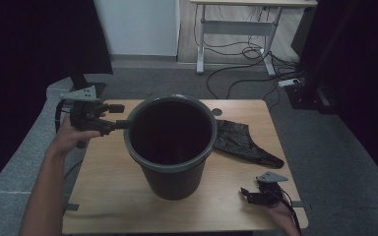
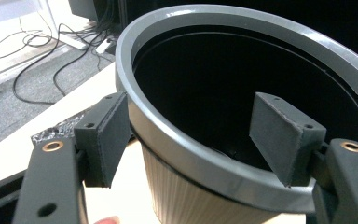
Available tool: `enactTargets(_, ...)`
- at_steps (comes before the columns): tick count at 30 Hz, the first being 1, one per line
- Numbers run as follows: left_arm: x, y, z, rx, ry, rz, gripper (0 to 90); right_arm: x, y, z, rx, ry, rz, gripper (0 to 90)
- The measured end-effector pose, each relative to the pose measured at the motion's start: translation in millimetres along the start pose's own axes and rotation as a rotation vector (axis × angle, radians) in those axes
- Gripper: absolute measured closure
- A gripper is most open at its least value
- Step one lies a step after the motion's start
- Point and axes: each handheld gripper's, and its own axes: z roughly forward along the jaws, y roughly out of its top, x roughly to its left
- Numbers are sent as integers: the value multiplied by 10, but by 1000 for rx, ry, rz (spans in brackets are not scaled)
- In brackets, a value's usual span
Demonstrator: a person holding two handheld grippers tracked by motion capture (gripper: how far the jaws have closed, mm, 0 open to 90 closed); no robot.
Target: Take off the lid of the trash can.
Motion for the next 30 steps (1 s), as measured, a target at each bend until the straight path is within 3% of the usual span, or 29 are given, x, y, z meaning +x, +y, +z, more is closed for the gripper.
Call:
enactTargets(11, 75, 171, 193, 18, 8, 8, 301, 0, 2, 3, 0, -4, 2, 184)
enactTargets(30, 266, 320, 510, 54, 26, 2, 317, 9, 17, 19, 0, -18, 16, 184)
